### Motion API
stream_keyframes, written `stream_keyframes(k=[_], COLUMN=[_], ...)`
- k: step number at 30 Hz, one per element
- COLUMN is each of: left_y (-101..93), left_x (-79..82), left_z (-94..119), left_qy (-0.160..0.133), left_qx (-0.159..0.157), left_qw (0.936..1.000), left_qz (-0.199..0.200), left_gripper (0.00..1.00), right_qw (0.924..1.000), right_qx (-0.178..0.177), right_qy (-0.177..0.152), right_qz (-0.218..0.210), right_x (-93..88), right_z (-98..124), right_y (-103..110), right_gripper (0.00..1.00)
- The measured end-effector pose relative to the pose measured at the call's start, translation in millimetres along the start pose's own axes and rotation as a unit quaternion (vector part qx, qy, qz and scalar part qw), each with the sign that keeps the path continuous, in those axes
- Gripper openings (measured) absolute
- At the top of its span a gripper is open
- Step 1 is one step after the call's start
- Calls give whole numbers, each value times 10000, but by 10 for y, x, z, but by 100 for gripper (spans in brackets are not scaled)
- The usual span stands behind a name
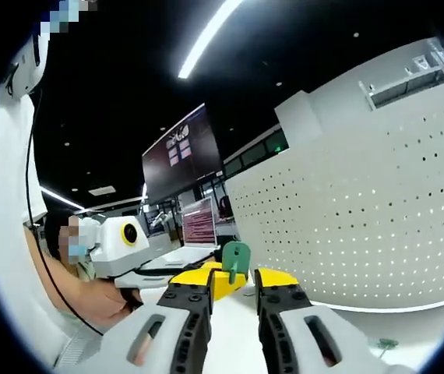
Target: Insert the hook assembly into the mounting plate slot until the hook locks in place.
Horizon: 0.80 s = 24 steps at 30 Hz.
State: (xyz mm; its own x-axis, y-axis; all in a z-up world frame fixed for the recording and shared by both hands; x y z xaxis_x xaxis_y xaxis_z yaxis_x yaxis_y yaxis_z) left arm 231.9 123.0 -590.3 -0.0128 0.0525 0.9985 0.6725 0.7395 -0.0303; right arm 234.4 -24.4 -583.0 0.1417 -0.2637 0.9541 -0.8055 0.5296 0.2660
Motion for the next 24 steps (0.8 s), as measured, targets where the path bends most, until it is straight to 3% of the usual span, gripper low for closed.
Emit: stream_keyframes(k=[14, 16, 24], left_y=[-31, -32, -36], left_x=[37, 46, 33], left_z=[-28, -30, -29], left_qy=[-7, -23, -30], left_qx=[-43, -41, -32], left_qw=[9999, 9999, 10000], left_qz=[-112, -106, -86], left_gripper=[2, 2, 2], right_qw=[9998, 9999, 9998], right_qx=[-89, -29, -138], right_qy=[-159, -36, -107], right_qz=[-71, -148, -106], right_x=[3, -21, -15], right_z=[-75, -94, -115], right_y=[-1, 25, -8], right_gripper=[6, 5, 3])
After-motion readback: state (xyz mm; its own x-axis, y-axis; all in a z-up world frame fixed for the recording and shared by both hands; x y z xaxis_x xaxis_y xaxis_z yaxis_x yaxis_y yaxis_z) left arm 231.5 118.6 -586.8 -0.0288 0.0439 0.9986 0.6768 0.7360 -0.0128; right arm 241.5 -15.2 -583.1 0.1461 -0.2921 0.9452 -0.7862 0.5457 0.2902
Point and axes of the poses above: the point that each gripper's makers call its tool centre point, and the gripper's own axes: z roughly backward along the fingers, y roughly to its left, x roughly out of its top, the point moved 9 cm from there along z, roughly backward along the fingers, and after that the axes turned 4 degrees about -y, right-handed, at the moved point
